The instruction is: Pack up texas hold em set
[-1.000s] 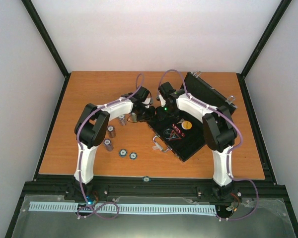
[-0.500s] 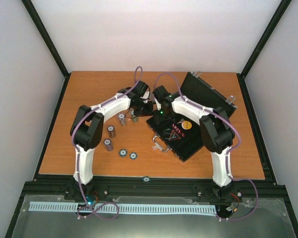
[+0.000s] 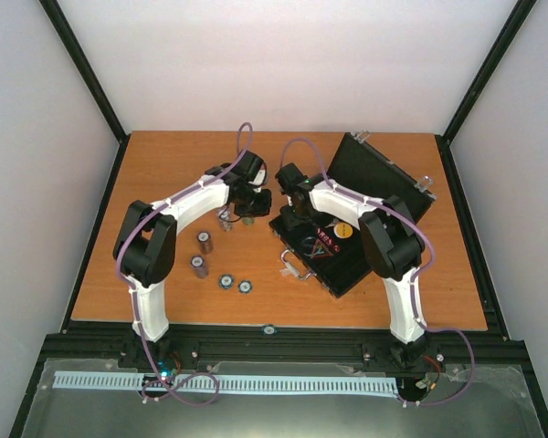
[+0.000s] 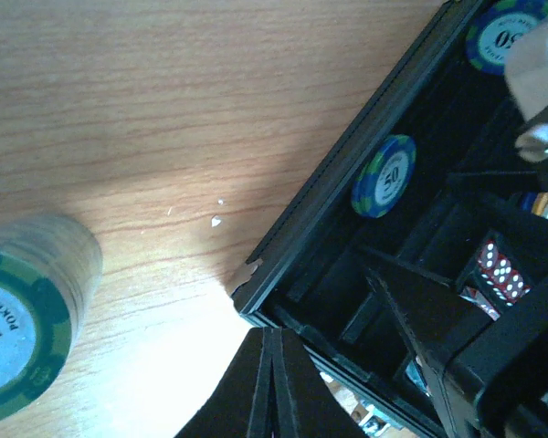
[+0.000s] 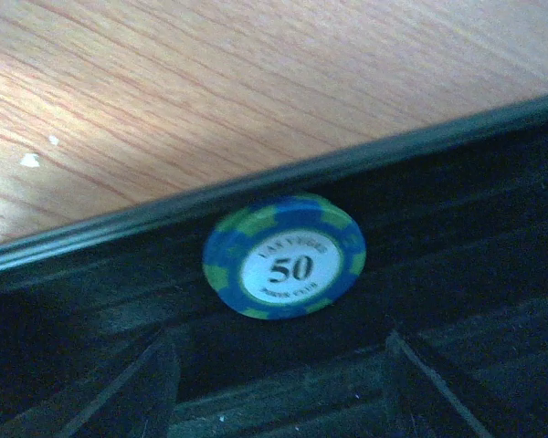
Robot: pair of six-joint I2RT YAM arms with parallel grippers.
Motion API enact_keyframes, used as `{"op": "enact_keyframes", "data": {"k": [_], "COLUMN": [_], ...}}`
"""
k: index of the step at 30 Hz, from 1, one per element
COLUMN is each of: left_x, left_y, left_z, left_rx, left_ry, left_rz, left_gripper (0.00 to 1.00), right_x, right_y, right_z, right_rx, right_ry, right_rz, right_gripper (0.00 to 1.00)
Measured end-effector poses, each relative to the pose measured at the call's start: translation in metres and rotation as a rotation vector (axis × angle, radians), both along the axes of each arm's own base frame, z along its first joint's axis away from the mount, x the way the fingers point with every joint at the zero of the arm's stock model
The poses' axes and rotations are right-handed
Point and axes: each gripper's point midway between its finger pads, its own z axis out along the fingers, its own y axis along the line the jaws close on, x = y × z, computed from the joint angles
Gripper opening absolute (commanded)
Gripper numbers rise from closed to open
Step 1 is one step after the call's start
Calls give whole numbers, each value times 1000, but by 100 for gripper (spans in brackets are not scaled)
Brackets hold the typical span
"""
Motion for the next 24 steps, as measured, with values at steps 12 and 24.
{"op": "enact_keyframes", "data": {"k": [12, 24], "left_x": [-5, -8], "left_y": [4, 6], "left_z": [-6, -10], "left_rx": [11, 13], "left_ry": [13, 24], "left_rz": [-6, -11], "left_gripper": [1, 1], "right_x": [1, 13], "right_y": [4, 1], "right_z": [-2, -8], "right_rx": [-129, -183], "right_ry": [-69, -115], "right_rz": [15, 6], "right_gripper": [54, 25]}}
